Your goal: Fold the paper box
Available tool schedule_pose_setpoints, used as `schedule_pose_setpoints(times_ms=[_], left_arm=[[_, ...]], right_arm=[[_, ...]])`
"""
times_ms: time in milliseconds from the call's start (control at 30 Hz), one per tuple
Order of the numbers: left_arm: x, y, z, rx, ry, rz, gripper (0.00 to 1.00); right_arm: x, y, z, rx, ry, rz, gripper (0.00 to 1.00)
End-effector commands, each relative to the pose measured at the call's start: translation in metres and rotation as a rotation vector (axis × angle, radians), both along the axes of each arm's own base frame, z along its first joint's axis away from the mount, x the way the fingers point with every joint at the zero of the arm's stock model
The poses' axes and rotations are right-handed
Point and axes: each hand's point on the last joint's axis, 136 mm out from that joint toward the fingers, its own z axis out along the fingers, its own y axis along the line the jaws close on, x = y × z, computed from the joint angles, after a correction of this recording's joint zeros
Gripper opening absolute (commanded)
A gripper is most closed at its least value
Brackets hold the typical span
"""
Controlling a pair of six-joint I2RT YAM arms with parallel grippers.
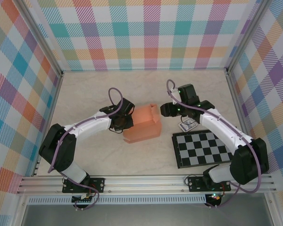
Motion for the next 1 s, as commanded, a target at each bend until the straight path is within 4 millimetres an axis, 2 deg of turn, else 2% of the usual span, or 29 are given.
schedule_pose_setpoints(times_ms=[0, 200, 367, 467, 600, 733, 800, 900, 967], left_arm=[[0.002, -0.001, 0.014, -0.026, -0.028, -0.019, 0.0], [0.005, -0.007, 0.024, -0.055, -0.069, -0.063, 0.0], [0.005, -0.013, 0.028, -0.081, -0.078, -0.085, 0.0], [0.005, -0.016, 0.028, -0.094, -0.073, -0.089, 0.0], [0.005, -0.018, 0.028, -0.104, -0.071, -0.087, 0.0], [0.005, -0.017, 0.027, -0.106, -0.066, -0.072, 0.0], [0.005, -0.016, 0.026, -0.104, -0.065, -0.065, 0.0], [0.005, -0.015, 0.026, -0.107, -0.063, -0.054, 0.0], [0.004, -0.016, 0.026, -0.112, -0.064, -0.051, 0.0]], right_arm=[[-0.007, 0.006, 0.005, 0.077, -0.06, 0.209, 0.52], [-0.014, 0.021, -0.017, 0.081, -0.082, 0.422, 0.53], [-0.009, 0.031, -0.018, 0.111, -0.169, 0.474, 0.52], [-0.005, 0.039, -0.022, 0.086, -0.2, 0.493, 0.48], [-0.005, 0.054, -0.026, 0.057, -0.23, 0.53, 0.36], [0.002, 0.061, -0.032, -0.017, -0.263, 0.502, 0.27], [0.006, 0.063, -0.034, -0.048, -0.279, 0.467, 0.29], [0.016, 0.063, -0.043, -0.131, -0.291, 0.388, 0.25], [0.023, 0.062, -0.05, -0.179, -0.288, 0.322, 0.31]])
